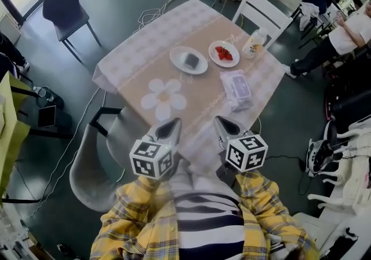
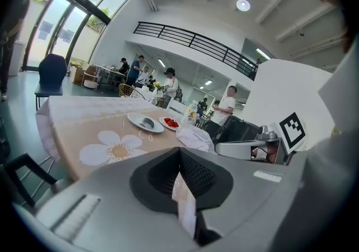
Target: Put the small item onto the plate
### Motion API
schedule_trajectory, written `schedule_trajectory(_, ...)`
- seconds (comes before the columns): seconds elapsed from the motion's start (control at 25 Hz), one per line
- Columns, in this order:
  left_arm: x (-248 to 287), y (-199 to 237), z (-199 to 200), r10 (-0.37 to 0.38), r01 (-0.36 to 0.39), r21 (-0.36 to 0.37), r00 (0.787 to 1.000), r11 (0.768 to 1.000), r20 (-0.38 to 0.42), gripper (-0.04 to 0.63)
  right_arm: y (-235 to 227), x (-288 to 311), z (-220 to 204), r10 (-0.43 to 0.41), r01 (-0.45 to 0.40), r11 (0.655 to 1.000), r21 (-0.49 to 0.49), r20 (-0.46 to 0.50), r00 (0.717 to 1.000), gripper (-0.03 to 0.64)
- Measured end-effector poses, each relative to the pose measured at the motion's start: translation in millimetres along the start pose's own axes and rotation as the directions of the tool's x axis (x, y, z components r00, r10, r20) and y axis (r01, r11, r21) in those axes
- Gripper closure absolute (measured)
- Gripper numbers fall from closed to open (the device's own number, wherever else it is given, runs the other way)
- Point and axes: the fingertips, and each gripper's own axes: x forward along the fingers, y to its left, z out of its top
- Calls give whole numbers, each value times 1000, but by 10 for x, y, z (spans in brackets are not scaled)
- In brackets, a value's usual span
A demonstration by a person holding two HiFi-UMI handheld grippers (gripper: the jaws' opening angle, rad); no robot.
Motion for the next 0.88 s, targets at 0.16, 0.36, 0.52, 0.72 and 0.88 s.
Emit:
schedule_trajectory(0.16,-118,-60,-85,-1,1,20,1000,1000,5,594,4,-159,-84,-14,14,1000,21,12,1000,618)
schedule_trajectory(0.36,-196,-101,-223,-3,3,27,1000,1000,-13,594,20,-322,-217,-13,13,999,39,7,1000,618)
schedule_trajectory(0.52,-250,-60,-239,20,-20,35,1000,999,-13,594,67,-386,-320,8,-7,999,38,-27,1000,618)
schedule_trajectory(0.72,-258,-16,-302,28,-27,29,999,999,-31,594,157,-368,-411,19,-19,1000,-8,-66,998,618)
schedule_trajectory(0.88,-255,-29,-307,27,-27,19,999,999,-33,594,205,-354,-454,24,-24,1000,-5,-74,997,618)
